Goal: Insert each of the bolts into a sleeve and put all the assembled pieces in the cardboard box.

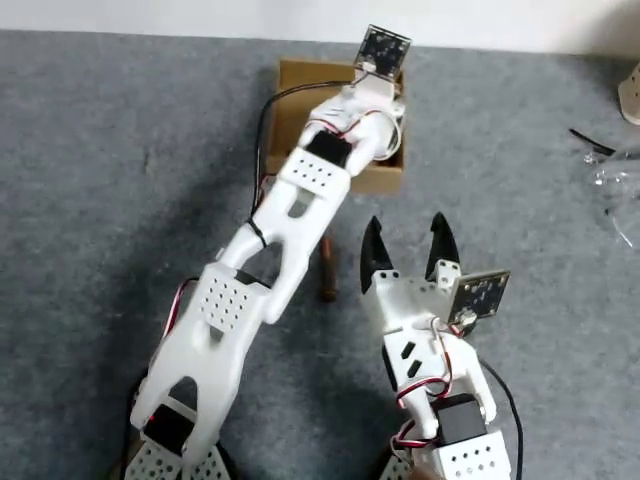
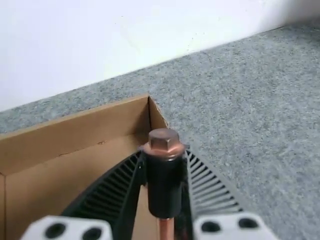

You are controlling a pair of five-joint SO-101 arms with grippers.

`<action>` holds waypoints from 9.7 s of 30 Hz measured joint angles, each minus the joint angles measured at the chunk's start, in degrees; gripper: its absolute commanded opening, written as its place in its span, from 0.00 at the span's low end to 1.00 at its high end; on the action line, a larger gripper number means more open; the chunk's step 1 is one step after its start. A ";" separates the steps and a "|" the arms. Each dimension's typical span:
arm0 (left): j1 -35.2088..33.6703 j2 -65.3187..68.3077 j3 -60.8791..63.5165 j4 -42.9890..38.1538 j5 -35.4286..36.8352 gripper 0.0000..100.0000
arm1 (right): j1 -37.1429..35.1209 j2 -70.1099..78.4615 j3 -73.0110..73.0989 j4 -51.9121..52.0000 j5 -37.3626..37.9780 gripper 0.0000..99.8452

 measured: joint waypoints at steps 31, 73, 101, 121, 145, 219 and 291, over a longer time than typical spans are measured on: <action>0.09 -0.09 -2.99 4.84 0.00 0.12 | 0.00 0.00 0.00 0.00 0.00 0.31; -16.70 -62.24 -34.99 64.70 -19.60 0.12 | 0.00 0.00 0.00 0.00 0.00 0.31; -20.92 -120.18 50.29 63.30 -19.60 0.12 | 0.00 0.00 0.00 0.00 0.00 0.31; -26.81 -158.59 120.44 28.31 -27.08 0.12 | 0.00 0.00 0.00 0.00 0.00 0.31; -27.52 -159.91 153.85 4.31 -11.60 0.12 | -15.91 0.09 0.88 0.00 10.02 0.31; -49.76 -159.91 153.76 -2.73 -2.99 0.12 | -39.12 108.84 -62.33 18.29 -34.11 0.31; -48.97 -159.91 153.76 -2.73 -2.99 0.12 | -20.57 111.56 -110.07 65.58 -18.81 0.00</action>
